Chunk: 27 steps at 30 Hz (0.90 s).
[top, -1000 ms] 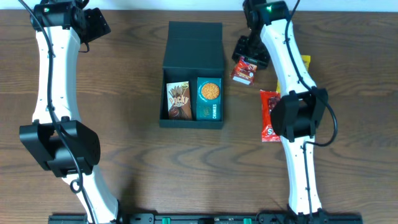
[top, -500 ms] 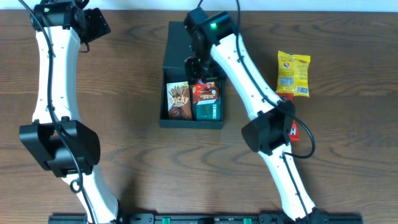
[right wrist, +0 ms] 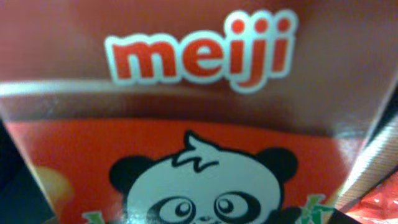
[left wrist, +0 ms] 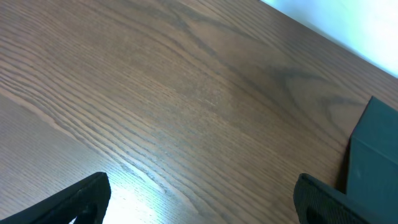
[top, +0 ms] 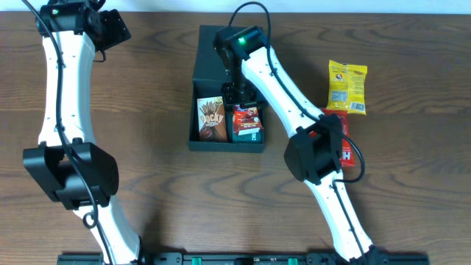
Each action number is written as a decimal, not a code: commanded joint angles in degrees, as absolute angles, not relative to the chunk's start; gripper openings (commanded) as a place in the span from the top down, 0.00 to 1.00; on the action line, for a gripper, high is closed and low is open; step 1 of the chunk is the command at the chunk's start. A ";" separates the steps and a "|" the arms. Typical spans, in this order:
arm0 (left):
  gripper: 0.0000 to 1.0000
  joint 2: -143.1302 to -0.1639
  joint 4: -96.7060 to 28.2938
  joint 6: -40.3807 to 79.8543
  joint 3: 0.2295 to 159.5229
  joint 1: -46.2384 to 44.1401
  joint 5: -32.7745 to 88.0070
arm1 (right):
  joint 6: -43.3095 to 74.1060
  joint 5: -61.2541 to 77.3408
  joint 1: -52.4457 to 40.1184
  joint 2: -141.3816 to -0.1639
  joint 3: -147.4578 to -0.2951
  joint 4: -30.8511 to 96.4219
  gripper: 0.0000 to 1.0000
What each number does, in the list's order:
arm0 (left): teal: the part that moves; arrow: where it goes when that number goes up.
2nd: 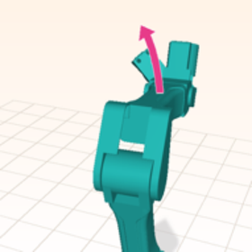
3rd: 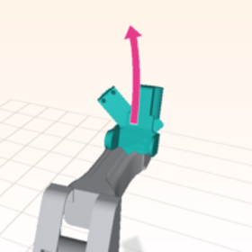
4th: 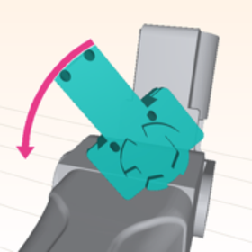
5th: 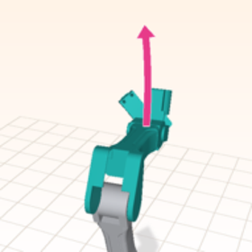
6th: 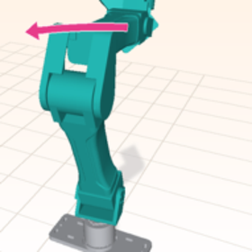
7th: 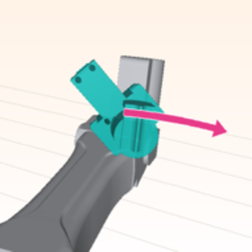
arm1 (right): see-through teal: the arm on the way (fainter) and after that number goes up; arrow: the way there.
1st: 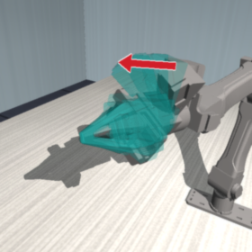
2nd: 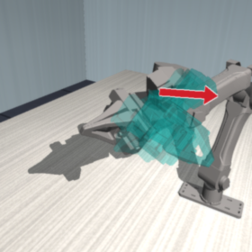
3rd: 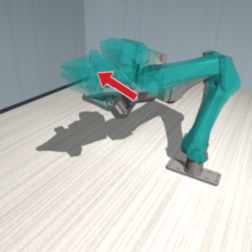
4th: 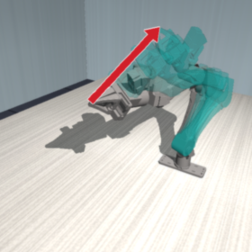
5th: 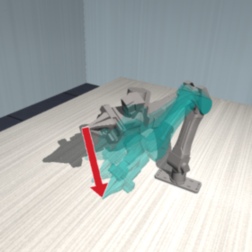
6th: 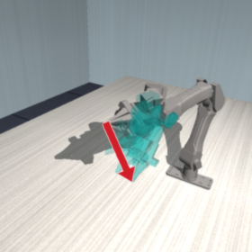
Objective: Pack container
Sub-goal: 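Lower the Hello Panda box into the black box, right gripper, then withdraw the right gripper and reach toward the yellow Hacks bag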
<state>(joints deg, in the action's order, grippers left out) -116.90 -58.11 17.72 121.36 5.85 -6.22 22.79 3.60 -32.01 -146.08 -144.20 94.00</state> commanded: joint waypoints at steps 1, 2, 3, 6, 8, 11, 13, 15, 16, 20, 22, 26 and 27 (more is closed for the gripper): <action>0.05 -116.90 -58.28 16.71 121.25 6.09 -6.39 | 25.74 2.57 -32.67 -144.55 -142.17 93.65 0.35; 0.05 -116.90 -58.28 16.71 121.25 6.09 -6.39 | 26.87 2.55 -32.67 -144.55 -141.56 93.58 0.35; 0.05 -116.88 -58.28 16.71 121.25 6.09 -6.39 | 28.34 2.52 -32.67 -144.55 -140.77 93.41 0.36; 0.05 -116.88 -58.28 16.71 121.25 6.09 -6.39 | 32.25 0.73 -32.67 -144.55 -139.15 93.36 0.36; 0.05 -116.88 -58.26 16.73 121.25 6.09 -6.39 | 33.87 0.16 -32.67 -144.55 -138.96 93.38 0.33; 0.05 -116.88 -58.26 16.73 121.25 6.09 -6.39 | 34.30 0.21 -32.75 -144.55 -138.96 92.62 0.24; 0.05 -116.90 -58.26 16.73 121.25 6.09 -6.39 | 34.28 0.23 -32.97 -144.55 -138.96 92.09 0.18; 0.04 -116.88 -58.26 16.73 121.25 6.09 -6.39 | 34.28 0.25 -32.99 -144.55 -139.17 91.92 0.15; 0.05 -116.90 -58.26 16.73 121.25 6.09 -6.39 | 34.26 0.25 -32.99 -144.53 -139.48 91.98 0.14; 0.04 -116.90 -58.26 16.73 121.25 6.09 -6.39 | 33.47 0.25 -32.69 -143.83 -143.55 93.32 0.08; 0.05 -116.90 -58.26 16.73 121.25 6.09 -6.39 | 32.03 0.21 -32.58 -142.65 -147.61 93.69 0.03; 0.05 -116.90 -58.26 16.73 121.25 6.09 -6.39 | 31.03 -2.28 -32.29 -139.28 -154.08 93.62 0.01; 0.05 -116.88 -58.28 16.73 121.25 6.09 -6.39 | 31.03 -4.40 -32.14 -138.21 -155.46 93.65 0.01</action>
<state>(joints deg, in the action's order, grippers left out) -116.90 -58.13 17.72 121.36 5.85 -6.22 32.01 -0.05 -32.42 -144.09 -151.15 93.58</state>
